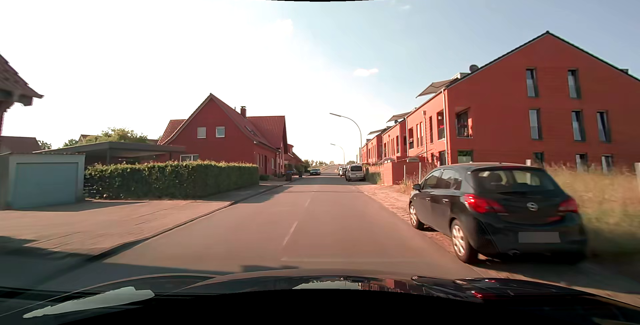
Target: Follow the waypoints while adhering to traffic rules and regulations
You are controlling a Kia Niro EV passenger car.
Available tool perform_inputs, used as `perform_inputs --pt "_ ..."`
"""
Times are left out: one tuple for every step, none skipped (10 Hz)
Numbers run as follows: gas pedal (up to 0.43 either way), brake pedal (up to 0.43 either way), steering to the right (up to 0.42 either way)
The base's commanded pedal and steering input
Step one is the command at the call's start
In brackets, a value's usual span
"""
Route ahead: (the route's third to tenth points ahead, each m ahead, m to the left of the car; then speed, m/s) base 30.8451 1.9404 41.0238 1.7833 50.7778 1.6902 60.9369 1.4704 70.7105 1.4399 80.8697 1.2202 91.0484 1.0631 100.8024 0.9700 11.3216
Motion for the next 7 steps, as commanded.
perform_inputs --pt "0.209 0.000 -0.001" --pt "0.209 0.000 -0.001" --pt "0.209 0.000 -0.001" --pt "0.209 0.000 0.000" --pt "0.209 0.000 -0.001" --pt "0.209 0.000 -0.002" --pt "0.209 0.000 -0.002"
